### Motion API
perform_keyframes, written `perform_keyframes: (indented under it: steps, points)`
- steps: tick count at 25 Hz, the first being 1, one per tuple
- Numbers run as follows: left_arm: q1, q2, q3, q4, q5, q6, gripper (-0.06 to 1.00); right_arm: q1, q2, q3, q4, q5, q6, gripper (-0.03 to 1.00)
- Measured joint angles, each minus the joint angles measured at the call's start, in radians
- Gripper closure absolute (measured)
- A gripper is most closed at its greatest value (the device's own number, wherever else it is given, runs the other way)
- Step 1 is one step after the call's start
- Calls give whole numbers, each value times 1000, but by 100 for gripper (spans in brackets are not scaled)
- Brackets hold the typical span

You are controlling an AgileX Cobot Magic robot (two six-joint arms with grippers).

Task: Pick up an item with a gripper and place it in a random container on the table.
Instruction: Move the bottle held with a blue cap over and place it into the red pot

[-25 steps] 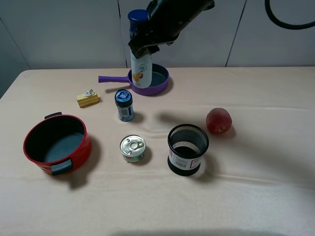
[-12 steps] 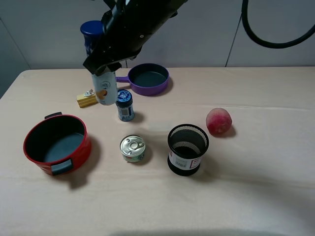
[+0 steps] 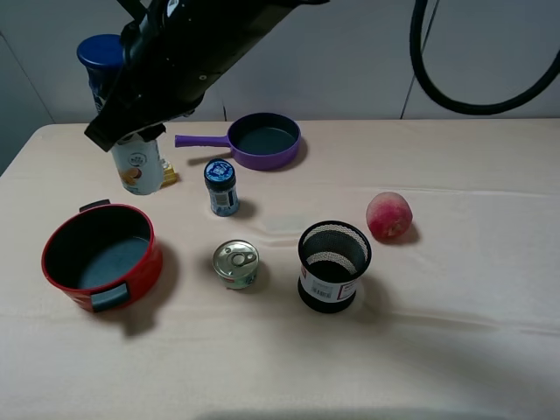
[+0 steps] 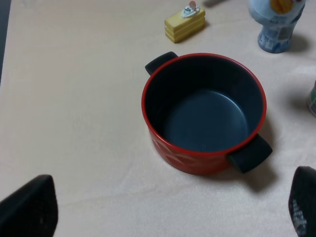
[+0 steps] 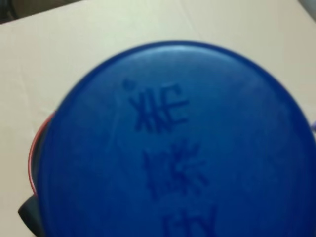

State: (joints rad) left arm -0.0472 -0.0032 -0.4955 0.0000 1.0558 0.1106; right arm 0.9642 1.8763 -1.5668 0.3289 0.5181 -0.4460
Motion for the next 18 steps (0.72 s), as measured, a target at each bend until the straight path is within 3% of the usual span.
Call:
perform_keyframes:
  steps: [6, 18]
  points:
    - [0, 0, 0, 0, 0, 0, 0, 11, 5, -11, 0, -9, 1, 61]
    - [0, 0, 0, 0, 0, 0, 0, 51, 150, -235, -16, 97, 1, 61]
